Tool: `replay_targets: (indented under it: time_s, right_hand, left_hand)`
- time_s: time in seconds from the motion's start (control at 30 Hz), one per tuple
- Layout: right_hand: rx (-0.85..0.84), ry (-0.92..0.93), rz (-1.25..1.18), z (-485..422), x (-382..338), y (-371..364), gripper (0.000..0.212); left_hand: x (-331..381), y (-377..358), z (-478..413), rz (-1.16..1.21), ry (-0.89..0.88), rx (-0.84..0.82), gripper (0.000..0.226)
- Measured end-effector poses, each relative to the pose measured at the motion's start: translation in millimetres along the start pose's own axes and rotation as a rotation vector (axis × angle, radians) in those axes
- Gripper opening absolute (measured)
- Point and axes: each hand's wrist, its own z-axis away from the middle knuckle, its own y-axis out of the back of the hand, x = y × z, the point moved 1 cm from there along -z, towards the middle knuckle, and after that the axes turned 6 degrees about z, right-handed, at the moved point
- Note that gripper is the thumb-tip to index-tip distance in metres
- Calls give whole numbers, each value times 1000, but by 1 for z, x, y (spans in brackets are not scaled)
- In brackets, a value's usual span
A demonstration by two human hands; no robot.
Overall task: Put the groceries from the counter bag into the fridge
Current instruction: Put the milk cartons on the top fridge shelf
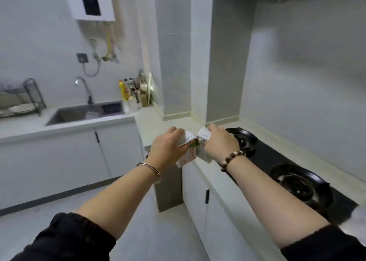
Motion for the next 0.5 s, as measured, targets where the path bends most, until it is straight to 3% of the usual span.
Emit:
replay_targets:
  time_s: [0.23,0.4,0.5]
  right_hand:
    - [0,403,-80,38,-242,-21,29]
    - [33,646,-243,87,-370,-18,31]
    - [49,790,-366,119,-431,-11,29]
  left_hand:
    - [-112,198,143,-235,319,162,36]
    - [-127,308,236,-348,476,342,32]
    - [-121,361,284,-408,535,434,45]
